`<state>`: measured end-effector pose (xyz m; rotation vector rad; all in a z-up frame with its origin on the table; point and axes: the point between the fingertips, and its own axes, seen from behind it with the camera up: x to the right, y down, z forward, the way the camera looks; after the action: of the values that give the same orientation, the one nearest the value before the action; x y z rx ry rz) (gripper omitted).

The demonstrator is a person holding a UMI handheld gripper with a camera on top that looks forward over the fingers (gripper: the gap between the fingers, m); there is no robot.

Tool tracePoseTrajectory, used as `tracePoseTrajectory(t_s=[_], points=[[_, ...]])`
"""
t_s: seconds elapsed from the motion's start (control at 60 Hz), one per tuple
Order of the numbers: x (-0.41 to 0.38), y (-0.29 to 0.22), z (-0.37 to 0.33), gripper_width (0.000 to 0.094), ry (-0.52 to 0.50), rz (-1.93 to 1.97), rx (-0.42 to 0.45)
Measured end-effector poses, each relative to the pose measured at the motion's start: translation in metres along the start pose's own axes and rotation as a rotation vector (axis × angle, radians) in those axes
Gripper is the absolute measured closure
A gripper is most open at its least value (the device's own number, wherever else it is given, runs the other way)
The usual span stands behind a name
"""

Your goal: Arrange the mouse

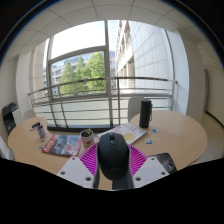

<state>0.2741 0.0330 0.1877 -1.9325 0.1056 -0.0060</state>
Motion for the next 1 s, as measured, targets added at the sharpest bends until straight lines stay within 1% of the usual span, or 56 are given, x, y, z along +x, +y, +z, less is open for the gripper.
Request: tracePoseTrajectory(t_s=[0.033,0.117,0.167,0.183,0.25,0.267,0.317,0.4,0.467,0.483,0.533,0.567,0.65,0.767,0.883,1.0], points=[[0.029,0.015,0.016,0.0563,0.034,0.008,-0.059],[0.086,0.079,0.048,0.0562,0.083,-0.001,-0.189],[0.109,0.108,0.058,0.0559,0.104,-0.014,-0.241],[0.115,0.127,0.067,0.0557,0.110,-0.014,-0.252],[0.130,0.145,0.067,0.0544,0.121,-0.020,-0.293],[0.133,0.150,0.068,0.0522,0.124,-0.022,-0.304],[0.139,0.165,0.075,0.0495,0.127,-0.021,-0.332],[0.141,0.179,0.078,0.0422,0.113,0.003,-0.363],[0.139,0.174,0.075,0.0348,0.105,0.005,-0.359],[0.139,0.172,0.075,0.0307,0.102,0.005,-0.355],[0.136,0.164,0.069,0.0145,0.092,0.000,-0.342],[0.134,0.155,0.062,0.0081,0.085,-0.008,-0.334],[0.131,0.137,0.040,0.0107,0.085,-0.039,-0.301],[0.121,0.111,-0.006,0.0091,0.080,-0.059,-0.267],[0.113,0.091,-0.068,0.0093,0.091,-0.086,-0.224],[0.106,0.080,-0.134,0.0092,0.098,-0.099,-0.201]])
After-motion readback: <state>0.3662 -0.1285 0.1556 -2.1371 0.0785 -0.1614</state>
